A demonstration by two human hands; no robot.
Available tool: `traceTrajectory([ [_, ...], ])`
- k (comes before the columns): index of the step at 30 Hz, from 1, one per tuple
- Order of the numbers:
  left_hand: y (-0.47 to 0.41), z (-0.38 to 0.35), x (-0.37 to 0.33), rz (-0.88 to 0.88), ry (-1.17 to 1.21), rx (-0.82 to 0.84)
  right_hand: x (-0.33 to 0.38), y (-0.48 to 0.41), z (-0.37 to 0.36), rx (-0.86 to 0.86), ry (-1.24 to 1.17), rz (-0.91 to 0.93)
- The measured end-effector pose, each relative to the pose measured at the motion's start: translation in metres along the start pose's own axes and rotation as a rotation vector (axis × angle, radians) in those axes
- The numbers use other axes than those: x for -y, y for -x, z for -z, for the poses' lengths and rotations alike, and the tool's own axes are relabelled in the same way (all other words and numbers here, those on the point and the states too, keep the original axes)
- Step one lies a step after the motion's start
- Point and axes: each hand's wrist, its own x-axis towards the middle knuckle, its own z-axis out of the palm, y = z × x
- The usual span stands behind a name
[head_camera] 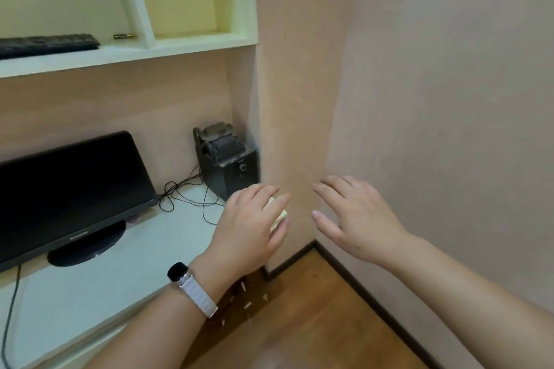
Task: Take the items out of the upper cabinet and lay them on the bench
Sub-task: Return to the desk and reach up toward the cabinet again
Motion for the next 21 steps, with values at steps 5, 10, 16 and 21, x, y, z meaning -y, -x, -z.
traceTrajectory([
  [5, -0.032, 0.004, 0.032, 0.036, -0.025, -0.019, -0.005, -0.051, 0.001, -0.02, 0.002, 0.026],
  [10, -0.058, -0.002, 0.053, 0.09, -0.069, -0.055, -0.024, -0.108, -0.012, -0.05, -0.05, 0.075],
  [16, -0.107, -0.013, 0.084, 0.181, -0.176, -0.079, -0.06, -0.181, -0.029, -0.207, -0.172, 0.176],
  [21, -0.172, -0.012, 0.102, 0.202, -0.286, -0.151, -0.099, -0.243, -0.021, -0.302, -0.236, 0.251],
])
